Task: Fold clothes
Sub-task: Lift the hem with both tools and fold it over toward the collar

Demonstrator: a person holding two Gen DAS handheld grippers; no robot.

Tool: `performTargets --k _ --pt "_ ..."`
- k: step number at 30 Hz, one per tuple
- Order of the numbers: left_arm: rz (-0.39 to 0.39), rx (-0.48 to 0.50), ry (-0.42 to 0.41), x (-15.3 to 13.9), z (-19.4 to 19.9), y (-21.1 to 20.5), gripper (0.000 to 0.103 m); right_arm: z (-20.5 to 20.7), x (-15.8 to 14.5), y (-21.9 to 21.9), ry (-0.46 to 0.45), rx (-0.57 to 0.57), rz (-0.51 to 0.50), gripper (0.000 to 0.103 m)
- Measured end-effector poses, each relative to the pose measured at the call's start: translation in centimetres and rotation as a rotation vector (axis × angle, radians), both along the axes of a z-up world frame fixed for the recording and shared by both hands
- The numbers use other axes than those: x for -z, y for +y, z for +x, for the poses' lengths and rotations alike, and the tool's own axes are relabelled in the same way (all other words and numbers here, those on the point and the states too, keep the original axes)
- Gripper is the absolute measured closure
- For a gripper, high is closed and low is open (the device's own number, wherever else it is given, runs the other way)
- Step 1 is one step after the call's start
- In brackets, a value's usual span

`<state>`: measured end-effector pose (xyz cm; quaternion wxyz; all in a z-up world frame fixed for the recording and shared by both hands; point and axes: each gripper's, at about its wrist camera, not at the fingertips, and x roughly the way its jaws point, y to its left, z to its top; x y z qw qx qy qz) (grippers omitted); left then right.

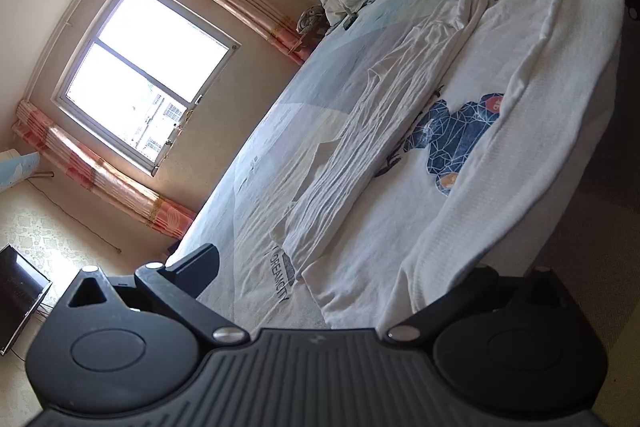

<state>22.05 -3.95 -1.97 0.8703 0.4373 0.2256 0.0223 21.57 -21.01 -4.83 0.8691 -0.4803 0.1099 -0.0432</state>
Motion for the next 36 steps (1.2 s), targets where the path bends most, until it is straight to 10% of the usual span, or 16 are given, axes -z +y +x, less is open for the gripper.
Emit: performTargets --k 36 --pt "-0.001 -0.041 0.052 -1.9 20.1 3.1 0.0 20.4 -2.3 3.3 -0.023 -0.012 -0.042 0.0"
